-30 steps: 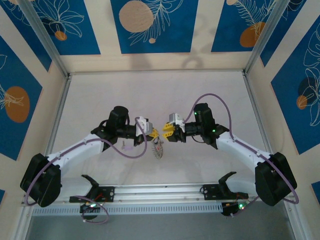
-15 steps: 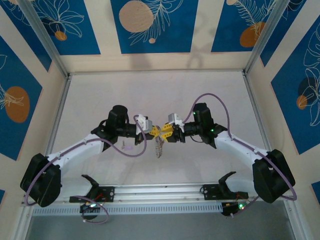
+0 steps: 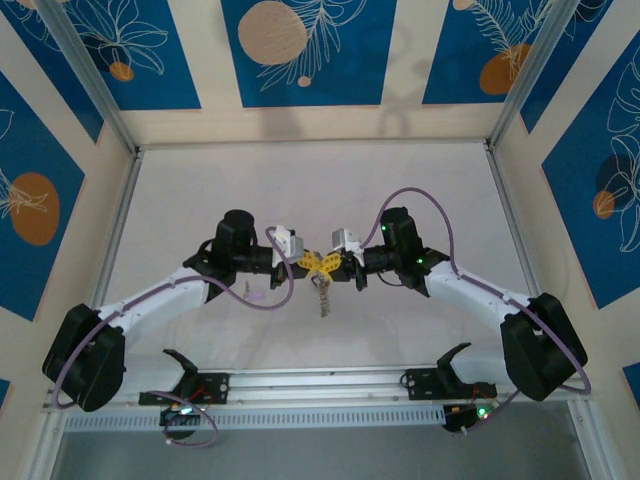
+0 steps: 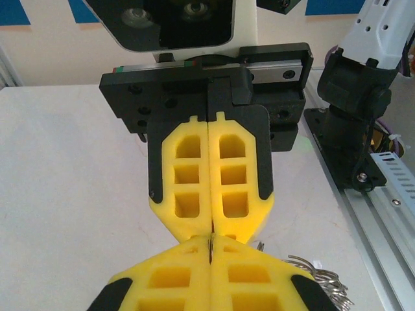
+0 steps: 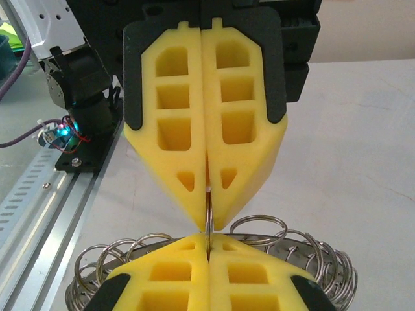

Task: Put the keys on the keyring

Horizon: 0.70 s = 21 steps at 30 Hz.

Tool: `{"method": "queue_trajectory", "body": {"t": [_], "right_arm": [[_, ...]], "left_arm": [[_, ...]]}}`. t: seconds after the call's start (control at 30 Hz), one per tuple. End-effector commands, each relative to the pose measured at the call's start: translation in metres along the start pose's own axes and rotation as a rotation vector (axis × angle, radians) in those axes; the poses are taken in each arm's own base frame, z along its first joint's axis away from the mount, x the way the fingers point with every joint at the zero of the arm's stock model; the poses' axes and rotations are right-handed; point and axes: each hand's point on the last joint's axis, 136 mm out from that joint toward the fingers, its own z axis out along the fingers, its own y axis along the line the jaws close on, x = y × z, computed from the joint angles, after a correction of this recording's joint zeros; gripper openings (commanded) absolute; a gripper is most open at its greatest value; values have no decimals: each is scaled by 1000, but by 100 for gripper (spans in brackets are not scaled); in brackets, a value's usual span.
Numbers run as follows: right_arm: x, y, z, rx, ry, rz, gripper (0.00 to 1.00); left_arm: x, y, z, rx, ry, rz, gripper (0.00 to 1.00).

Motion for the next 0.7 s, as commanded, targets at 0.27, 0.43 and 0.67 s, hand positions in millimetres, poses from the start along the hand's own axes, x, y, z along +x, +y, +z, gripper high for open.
{"method": "queue_trajectory", "body": {"t": [0.27,0.43,0.67], "right_arm": [[14,0,2,76,230,-76,0],[11,-4,5,100,269,-77,0],[4,4,11,54,223,-103,0]], "left_arm": [[27,4,-9,-50,220,49,16],[39,-2,-3,-12,302,62,15],[44,0,9,-8,319,80,0]]}}
